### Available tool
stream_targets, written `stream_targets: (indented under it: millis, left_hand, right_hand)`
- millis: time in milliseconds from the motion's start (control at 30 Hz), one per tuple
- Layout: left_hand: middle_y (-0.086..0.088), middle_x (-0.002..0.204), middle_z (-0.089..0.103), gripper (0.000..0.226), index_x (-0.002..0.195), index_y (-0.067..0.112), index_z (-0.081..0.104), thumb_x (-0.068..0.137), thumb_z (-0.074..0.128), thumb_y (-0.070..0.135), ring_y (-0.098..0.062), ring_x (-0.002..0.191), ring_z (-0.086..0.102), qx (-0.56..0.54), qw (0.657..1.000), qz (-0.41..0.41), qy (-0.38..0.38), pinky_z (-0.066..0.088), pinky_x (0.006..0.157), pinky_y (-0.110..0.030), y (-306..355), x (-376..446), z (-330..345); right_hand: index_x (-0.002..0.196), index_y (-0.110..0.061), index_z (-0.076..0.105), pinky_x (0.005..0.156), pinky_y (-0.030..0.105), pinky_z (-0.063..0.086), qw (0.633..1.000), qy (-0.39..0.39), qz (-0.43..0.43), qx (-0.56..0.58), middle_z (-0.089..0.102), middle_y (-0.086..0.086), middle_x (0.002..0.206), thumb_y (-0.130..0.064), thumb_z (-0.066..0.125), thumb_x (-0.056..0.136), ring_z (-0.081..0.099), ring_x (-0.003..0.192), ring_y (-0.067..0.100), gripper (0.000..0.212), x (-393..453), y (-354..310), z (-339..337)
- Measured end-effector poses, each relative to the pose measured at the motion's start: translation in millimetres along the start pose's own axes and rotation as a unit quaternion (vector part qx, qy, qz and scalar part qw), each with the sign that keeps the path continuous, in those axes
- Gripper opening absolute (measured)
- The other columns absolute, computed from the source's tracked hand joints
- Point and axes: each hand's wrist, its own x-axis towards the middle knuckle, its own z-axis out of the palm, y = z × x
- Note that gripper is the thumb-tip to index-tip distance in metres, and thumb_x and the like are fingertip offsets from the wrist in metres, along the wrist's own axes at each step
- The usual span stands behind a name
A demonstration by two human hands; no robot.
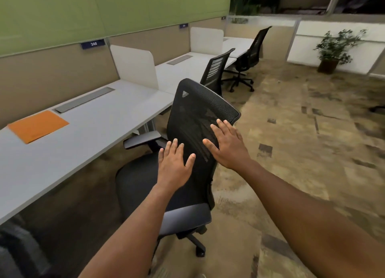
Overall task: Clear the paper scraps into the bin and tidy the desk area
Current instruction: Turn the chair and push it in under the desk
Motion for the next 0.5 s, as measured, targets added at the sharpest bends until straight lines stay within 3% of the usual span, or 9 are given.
stream_targets:
  millis: [233,500]
  left_hand:
    - [-0.005,0.163,0.015,0.070,0.152,0.016,0.028,0.097,0.028,0.059,-0.018,0.150,0.001,-0.020,1.000,-0.003,-0.001,-0.003,0.120,-0.039,30.0,84.5,25.0]
    - [-0.005,0.163,0.015,0.068,0.152,0.016,0.028,0.098,0.033,0.057,-0.019,0.150,0.004,-0.023,0.999,-0.048,-0.005,-0.002,0.119,-0.038,29.1,142.6,49.4]
  right_hand:
    - [0.148,-0.019,0.038,0.120,0.042,0.006,0.999,0.019,-0.041,-0.023,0.032,0.006,0.158,-0.064,0.027,0.095,0.018,0.148,0.021,0.070,95.6,42.3,-5.4]
    - [0.141,-0.015,0.048,0.117,0.046,0.023,0.995,-0.071,-0.071,-0.023,0.043,0.010,0.151,-0.065,0.024,0.097,0.033,0.141,0.025,0.071,208.2,84.6,-0.5]
